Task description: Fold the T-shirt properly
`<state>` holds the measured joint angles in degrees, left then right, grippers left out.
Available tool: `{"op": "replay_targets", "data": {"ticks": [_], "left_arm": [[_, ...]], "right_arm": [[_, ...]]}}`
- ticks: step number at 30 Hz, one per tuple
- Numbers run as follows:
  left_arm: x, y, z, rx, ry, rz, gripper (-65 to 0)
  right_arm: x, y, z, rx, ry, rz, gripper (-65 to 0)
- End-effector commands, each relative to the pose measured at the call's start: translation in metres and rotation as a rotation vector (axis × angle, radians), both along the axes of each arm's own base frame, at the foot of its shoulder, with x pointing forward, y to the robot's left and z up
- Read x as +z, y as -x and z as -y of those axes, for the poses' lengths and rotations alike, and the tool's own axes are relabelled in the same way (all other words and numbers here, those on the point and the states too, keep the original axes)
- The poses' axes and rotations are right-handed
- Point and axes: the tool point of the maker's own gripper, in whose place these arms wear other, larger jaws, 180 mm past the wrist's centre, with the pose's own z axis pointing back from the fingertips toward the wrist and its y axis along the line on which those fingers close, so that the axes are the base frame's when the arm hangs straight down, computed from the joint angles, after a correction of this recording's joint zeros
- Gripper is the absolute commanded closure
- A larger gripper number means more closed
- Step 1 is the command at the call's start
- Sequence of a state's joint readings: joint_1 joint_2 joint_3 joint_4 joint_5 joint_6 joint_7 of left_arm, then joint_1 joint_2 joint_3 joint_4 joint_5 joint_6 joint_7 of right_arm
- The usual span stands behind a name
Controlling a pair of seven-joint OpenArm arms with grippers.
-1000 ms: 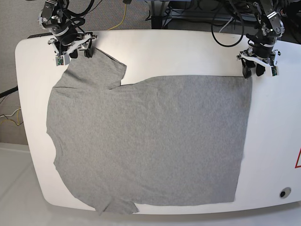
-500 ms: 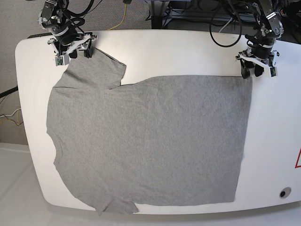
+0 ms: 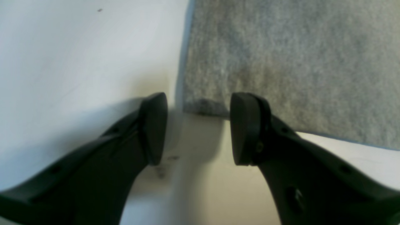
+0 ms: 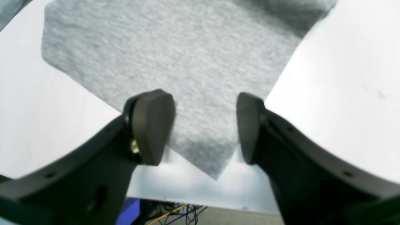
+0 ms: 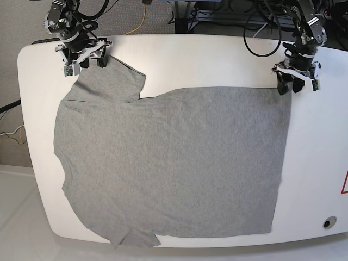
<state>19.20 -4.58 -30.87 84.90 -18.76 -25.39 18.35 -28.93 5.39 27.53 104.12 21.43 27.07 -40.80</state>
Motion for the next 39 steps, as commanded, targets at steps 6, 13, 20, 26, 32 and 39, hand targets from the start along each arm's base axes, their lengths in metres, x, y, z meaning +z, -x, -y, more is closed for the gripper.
{"op": "replay_targets", "data": {"ticks": [6, 13, 20, 26, 32, 39], "left_arm": [[-0.01, 0.004, 0.007, -0.033, 0.0, -0.058, -29.3], [-0.005, 0.001, 0.009, -0.043, 0.0, -0.048, -28.3], [0.01, -0.006, -0.003, -0.002, 0.007, 0.005, -30.4], [0.007, -0.003, -0.008, 0.014, 0.004, -0.004, -31.6], [0.005, -0.001, -0.006, 0.009, 0.003, -0.012, -31.7], [0.007, -0.007, 0.0, -0.008, 0.017, 0.007, -27.6]], "right_arm": [[0.006, -0.003, 0.002, 0.005, 0.001, 0.022, -35.2], [0.005, -0.003, 0.002, 0.003, 0.004, 0.018, -35.2], [0.001, 0.003, 0.0, 0.01, 0.003, -0.003, -35.3], [0.002, 0.002, 0.002, 0.006, 0.005, -0.001, -35.3], [0.001, 0.002, 0.002, 0.006, 0.005, -0.003, -35.3], [0.001, 0.003, 0.001, 0.014, 0.007, -0.008, -35.2]]}}
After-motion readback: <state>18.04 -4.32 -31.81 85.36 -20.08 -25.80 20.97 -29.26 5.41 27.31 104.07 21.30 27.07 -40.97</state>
